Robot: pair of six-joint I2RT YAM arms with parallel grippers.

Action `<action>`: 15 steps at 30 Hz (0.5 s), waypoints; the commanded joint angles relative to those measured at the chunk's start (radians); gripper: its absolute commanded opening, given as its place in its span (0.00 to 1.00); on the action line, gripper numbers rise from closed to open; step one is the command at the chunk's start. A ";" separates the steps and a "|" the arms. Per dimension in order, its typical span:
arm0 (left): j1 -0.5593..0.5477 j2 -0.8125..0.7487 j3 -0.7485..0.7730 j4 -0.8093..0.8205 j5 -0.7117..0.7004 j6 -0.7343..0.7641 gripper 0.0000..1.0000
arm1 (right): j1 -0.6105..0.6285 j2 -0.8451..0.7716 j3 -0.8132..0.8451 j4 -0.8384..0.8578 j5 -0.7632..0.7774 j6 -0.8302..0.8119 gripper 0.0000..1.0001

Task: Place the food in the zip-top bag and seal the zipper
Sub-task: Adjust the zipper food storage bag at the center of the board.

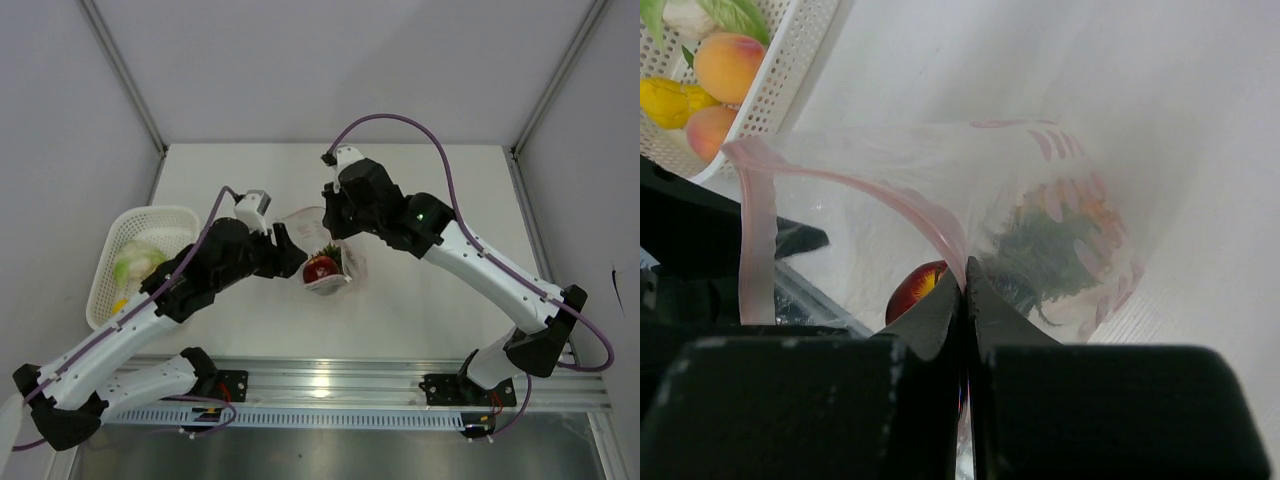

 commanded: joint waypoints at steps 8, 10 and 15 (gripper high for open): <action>0.001 -0.010 0.088 0.105 0.206 0.034 0.01 | -0.001 -0.048 0.074 -0.006 0.092 -0.067 0.00; 0.000 -0.094 0.107 0.221 0.310 0.039 0.01 | 0.016 -0.115 0.079 0.019 0.138 -0.101 0.00; 0.000 -0.183 0.089 0.312 0.326 0.020 0.01 | -0.050 -0.206 -0.022 0.077 0.082 -0.068 0.00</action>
